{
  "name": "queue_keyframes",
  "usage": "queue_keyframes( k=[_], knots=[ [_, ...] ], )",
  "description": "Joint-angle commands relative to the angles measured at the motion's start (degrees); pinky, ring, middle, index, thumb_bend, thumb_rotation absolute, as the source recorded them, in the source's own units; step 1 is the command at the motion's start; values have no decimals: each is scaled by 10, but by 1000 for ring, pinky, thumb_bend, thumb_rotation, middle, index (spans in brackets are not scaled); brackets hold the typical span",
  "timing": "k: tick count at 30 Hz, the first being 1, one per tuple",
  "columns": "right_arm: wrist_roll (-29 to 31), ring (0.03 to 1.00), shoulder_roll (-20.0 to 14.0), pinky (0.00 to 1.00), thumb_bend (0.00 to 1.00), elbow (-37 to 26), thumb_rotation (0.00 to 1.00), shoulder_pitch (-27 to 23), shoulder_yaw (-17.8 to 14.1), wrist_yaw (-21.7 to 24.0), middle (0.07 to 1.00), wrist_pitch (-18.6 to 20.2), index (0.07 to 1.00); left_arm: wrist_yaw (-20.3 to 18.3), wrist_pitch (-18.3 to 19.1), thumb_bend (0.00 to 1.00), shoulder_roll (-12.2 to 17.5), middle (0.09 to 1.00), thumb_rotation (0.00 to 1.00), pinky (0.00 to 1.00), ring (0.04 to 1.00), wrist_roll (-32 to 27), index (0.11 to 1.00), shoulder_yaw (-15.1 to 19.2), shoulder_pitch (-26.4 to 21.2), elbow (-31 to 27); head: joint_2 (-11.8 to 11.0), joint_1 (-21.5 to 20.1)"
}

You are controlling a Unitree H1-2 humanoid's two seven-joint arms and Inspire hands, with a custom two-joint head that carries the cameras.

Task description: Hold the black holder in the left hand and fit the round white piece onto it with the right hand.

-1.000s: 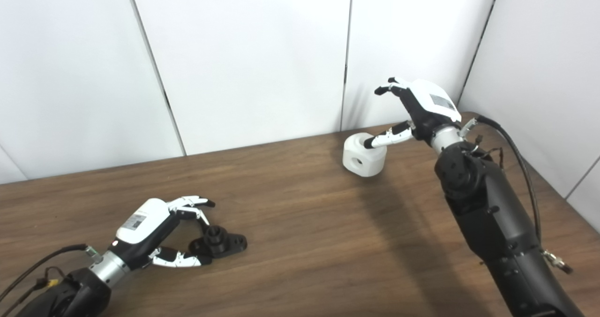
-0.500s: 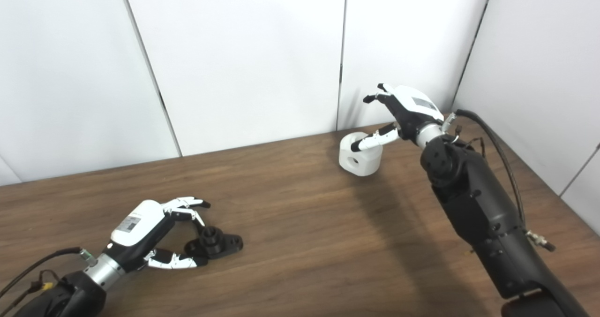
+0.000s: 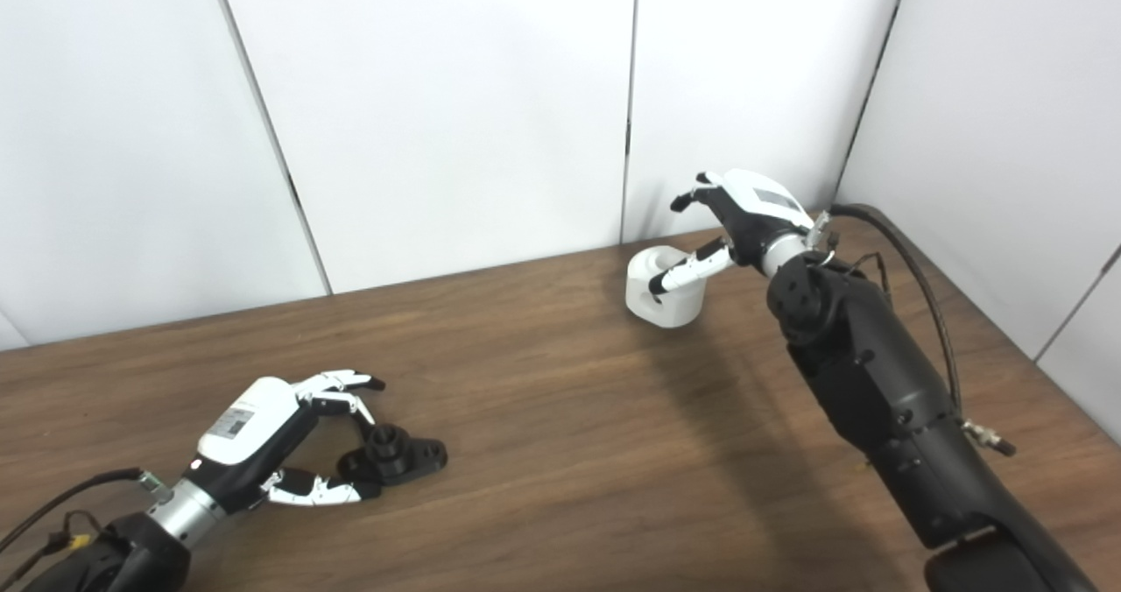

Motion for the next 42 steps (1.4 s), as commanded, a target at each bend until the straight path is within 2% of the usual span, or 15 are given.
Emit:
queue_keyframes(
  k=[1,8,13,19,29,35,42],
  knots=[
    [-34,960,2,929,956,-8,461,-39,-10,-16,965,8,779,-36,7,522,32,826,76,689,851,27,483,-26,24,40,0,-1],
    [-175,963,64,933,945,-4,518,-46,-50,15,952,8,770,-40,7,522,32,828,77,691,855,19,483,-31,20,45,1,-1],
    [-243,935,91,887,941,1,554,-49,-65,26,936,8,765,-35,7,522,33,828,77,689,855,15,483,-35,20,44,2,2],
    [-271,933,112,881,942,-8,560,-45,-82,41,940,8,762,-45,7,522,35,836,79,693,861,15,483,-32,21,42,4,3],
    [-306,920,118,892,975,0,555,-35,-81,48,925,8,728,-47,7,522,39,830,78,686,854,13,483,-29,24,33,8,0],
    [-322,934,128,951,961,1,530,-28,-93,55,930,8,723,-61,7,522,40,836,77,702,856,5,483,-25,25,31,12,0],
    [-332,940,133,865,954,4,492,-20,-98,59,925,8,697,-53,7,522,43,835,77,696,858,6,483,-27,23,31,13,-1]
  ],
)
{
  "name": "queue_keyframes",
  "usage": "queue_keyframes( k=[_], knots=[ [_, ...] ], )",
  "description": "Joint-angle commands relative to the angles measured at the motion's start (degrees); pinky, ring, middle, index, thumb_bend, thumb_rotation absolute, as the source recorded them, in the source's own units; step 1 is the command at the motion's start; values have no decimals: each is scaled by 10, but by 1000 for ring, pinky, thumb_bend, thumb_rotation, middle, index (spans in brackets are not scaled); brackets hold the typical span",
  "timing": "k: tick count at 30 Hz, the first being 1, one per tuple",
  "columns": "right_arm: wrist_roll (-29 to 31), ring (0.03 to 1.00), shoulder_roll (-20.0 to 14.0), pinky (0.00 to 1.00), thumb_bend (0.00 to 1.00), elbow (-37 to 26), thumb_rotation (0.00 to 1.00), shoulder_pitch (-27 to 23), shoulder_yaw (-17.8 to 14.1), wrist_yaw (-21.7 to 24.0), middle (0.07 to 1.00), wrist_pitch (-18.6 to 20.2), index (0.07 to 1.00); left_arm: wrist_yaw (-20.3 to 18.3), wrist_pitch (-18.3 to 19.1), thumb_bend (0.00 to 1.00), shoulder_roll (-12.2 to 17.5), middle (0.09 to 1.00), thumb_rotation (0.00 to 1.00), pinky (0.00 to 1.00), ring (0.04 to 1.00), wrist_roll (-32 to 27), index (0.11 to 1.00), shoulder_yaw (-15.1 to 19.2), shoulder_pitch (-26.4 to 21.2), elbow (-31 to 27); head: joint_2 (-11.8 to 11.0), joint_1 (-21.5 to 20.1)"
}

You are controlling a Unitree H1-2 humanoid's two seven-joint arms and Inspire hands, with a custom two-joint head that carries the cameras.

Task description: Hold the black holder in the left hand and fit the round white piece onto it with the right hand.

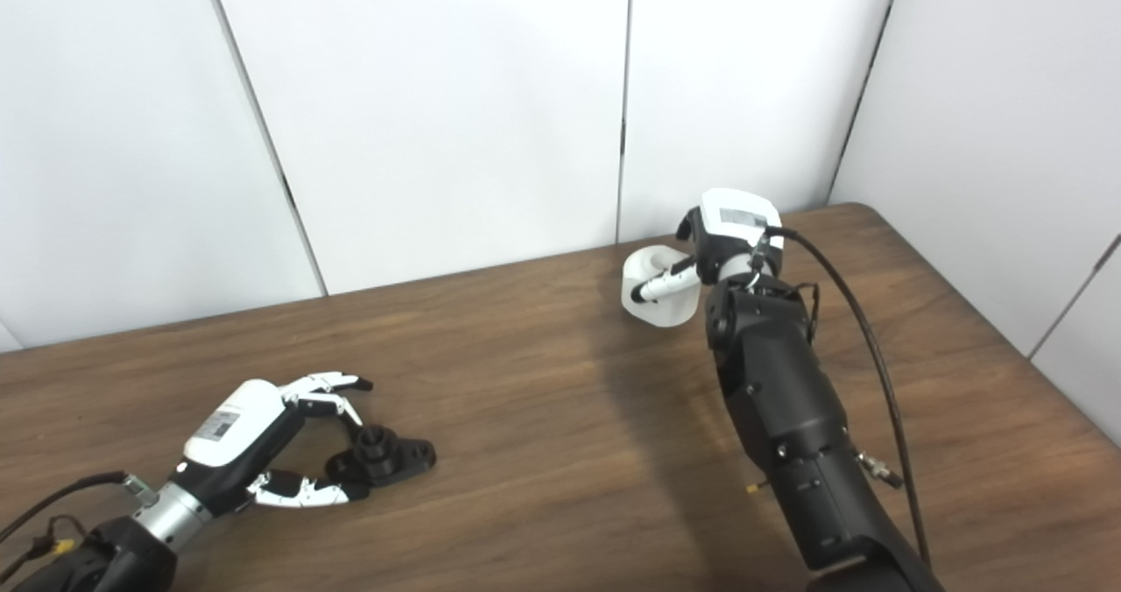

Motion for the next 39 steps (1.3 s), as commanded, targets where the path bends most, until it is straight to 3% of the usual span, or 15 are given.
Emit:
queue_keyframes(
  k=[1,11,16,24,33,39],
  knots=[
    [-10,944,-5,862,947,-15,484,-21,-9,-4,929,2,694,-51,7,522,32,834,77,693,858,30,483,-18,26,27,0,-1],
    [-9,926,-1,841,952,-16,470,-11,-9,-1,918,2,681,-54,7,522,35,837,78,699,864,28,483,-21,24,27,3,0],
    [-6,906,-1,755,938,-14,455,-9,-7,-5,908,2,681,-55,7,522,36,838,78,704,861,28,483,-19,25,24,4,1],
    [17,902,3,896,874,-13,353,-8,-9,-21,902,2,669,-60,7,522,38,842,77,706,864,23,483,-18,26,21,5,3],
    [38,878,3,809,872,-3,356,-10,-3,-50,891,2,675,-67,7,522,37,841,77,705,866,25,484,-12,29,19,8,7],
    [43,870,4,866,870,4,347,-14,0,-66,885,2,678,-65,7,523,37,838,76,693,862,27,483,-13,29,17,10,8]
  ],
)
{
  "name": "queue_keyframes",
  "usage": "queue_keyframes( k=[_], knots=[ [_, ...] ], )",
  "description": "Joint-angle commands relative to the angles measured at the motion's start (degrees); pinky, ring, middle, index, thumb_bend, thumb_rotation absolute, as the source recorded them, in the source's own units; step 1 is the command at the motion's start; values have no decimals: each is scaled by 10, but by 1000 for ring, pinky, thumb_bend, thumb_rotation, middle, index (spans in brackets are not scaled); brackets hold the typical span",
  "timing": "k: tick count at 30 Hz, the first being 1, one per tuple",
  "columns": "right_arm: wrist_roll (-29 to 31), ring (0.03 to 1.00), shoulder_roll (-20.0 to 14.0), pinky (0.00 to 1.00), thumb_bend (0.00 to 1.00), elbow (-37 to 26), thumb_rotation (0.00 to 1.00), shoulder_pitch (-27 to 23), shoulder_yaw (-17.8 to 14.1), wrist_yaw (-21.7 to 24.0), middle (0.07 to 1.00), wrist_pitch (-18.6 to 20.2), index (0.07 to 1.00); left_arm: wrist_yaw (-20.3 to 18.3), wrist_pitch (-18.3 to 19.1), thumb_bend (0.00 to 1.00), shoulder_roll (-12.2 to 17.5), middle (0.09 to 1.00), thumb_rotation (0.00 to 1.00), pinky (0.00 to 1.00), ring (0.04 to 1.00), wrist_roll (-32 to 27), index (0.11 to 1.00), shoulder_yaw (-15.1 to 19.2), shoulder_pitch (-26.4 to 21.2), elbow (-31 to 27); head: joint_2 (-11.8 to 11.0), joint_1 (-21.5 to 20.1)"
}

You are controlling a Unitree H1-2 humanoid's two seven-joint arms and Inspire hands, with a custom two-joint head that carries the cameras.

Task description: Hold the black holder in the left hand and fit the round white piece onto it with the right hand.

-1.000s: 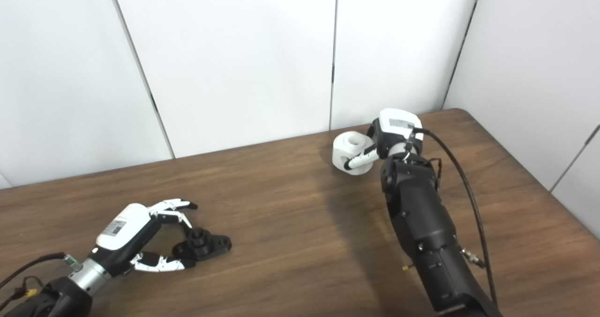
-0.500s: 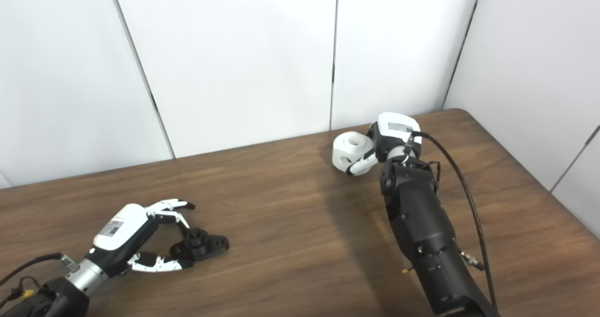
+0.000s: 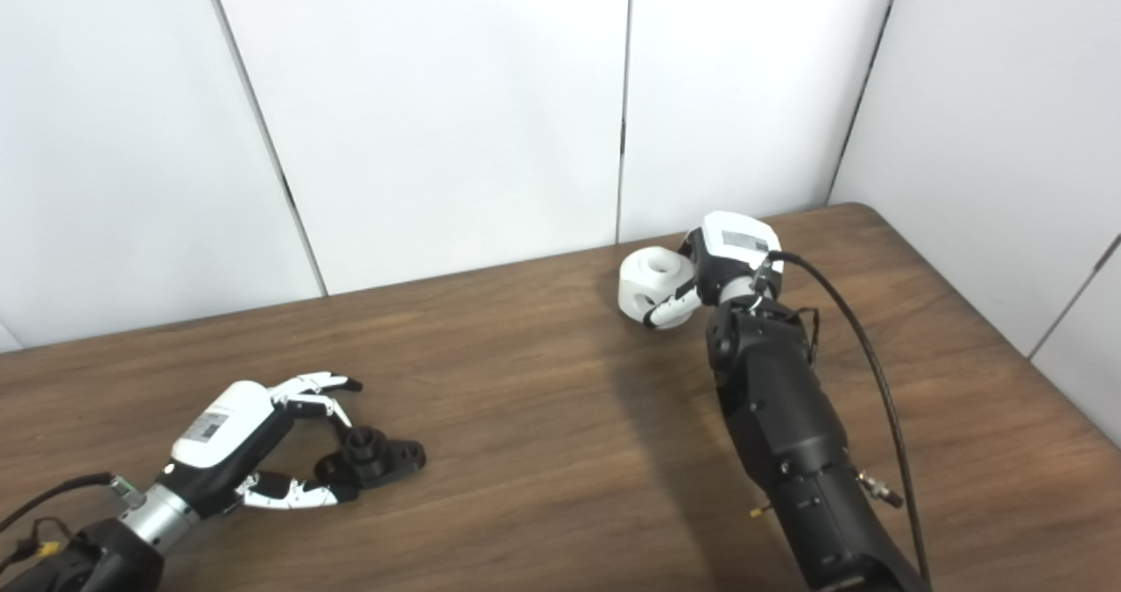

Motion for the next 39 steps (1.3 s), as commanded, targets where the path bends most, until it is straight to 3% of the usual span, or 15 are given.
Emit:
queue_keyframes(
  k=[1,11,16,18,21,29,39],
  knots=[
    [-3,870,-2,867,870,-11,346,-28,0,-24,884,2,679,-57,7,523,27,838,76,692,862,30,483,-18,26,24,1,0],
    [0,851,4,828,843,-6,312,-29,-3,-57,862,2,659,-64,7,522,26,835,77,692,858,30,483,-8,31,18,2,1],
    [20,812,3,801,791,0,207,-28,0,-109,815,1,578,-74,7,522,25,838,77,699,864,30,483,-4,32,15,5,2],
    [27,807,3,815,593,-3,161,-26,2,-126,800,1,511,-76,7,522,26,838,78,699,864,33,483,-1,32,12,5,2],
    [41,780,-2,807,527,-4,137,-22,11,-161,759,-1,486,-73,7,522,25,836,77,697,861,34,483,-1,33,14,5,2],
    [73,785,-16,853,520,-8,132,-18,28,-196,743,-1,482,-75,7,523,25,838,76,704,865,30,483,0,32,13,6,2],
    [132,791,-35,800,521,-52,132,-7,46,-193,741,-19,482,-70,7,522,24,833,77,695,859,30,483,-2,32,12,13,20]
  ],
)
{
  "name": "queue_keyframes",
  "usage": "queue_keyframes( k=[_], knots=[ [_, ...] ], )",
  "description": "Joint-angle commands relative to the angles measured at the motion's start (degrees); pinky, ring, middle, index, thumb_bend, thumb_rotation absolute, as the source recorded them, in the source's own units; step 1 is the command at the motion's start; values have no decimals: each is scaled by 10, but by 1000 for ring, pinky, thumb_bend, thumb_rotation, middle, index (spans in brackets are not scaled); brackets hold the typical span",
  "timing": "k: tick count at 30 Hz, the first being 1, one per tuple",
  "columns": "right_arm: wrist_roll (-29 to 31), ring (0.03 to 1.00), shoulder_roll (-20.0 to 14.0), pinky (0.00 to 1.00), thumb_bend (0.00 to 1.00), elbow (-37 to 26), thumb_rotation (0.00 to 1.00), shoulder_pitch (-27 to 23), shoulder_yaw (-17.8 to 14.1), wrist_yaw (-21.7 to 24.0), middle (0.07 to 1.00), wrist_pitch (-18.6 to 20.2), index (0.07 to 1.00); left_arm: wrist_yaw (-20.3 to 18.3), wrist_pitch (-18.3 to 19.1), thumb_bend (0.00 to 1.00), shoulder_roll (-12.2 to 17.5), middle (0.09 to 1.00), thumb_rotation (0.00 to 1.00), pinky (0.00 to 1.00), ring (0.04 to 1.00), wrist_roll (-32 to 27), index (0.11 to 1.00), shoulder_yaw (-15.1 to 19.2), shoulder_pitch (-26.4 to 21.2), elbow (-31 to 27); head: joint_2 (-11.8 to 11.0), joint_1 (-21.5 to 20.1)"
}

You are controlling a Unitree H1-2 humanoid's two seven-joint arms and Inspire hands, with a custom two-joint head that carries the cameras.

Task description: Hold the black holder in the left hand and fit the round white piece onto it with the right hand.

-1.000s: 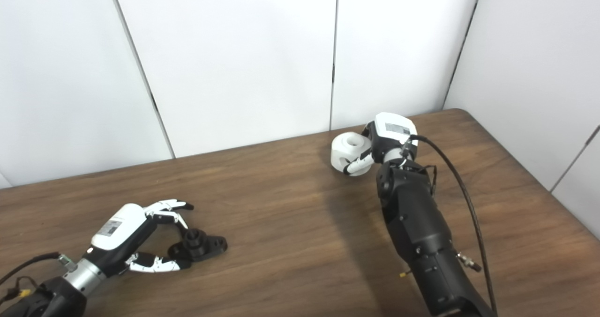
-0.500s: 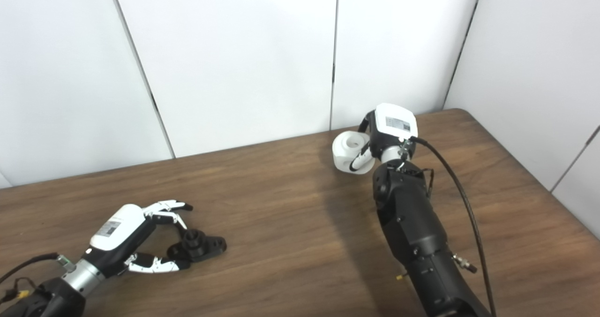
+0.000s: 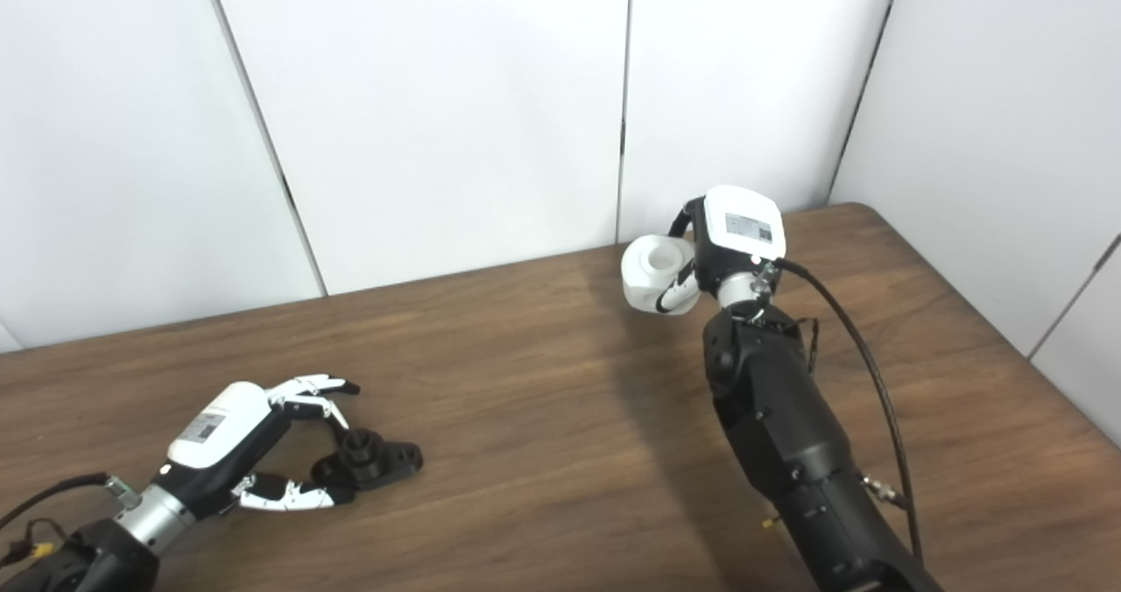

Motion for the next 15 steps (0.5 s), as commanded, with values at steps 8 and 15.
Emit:
queue_keyframes(
  k=[8,15],
  knots=[
    [82,751,-13,675,522,-99,130,-16,-7,45,744,3,482,-57,7,522,15,837,78,699,858,37,483,-11,27,13,10,40],
    [96,757,-1,672,522,-150,129,-16,-11,127,744,6,481,-67,9,522,4,828,77,689,850,50,483,4,29,6,17,73]
  ],
)
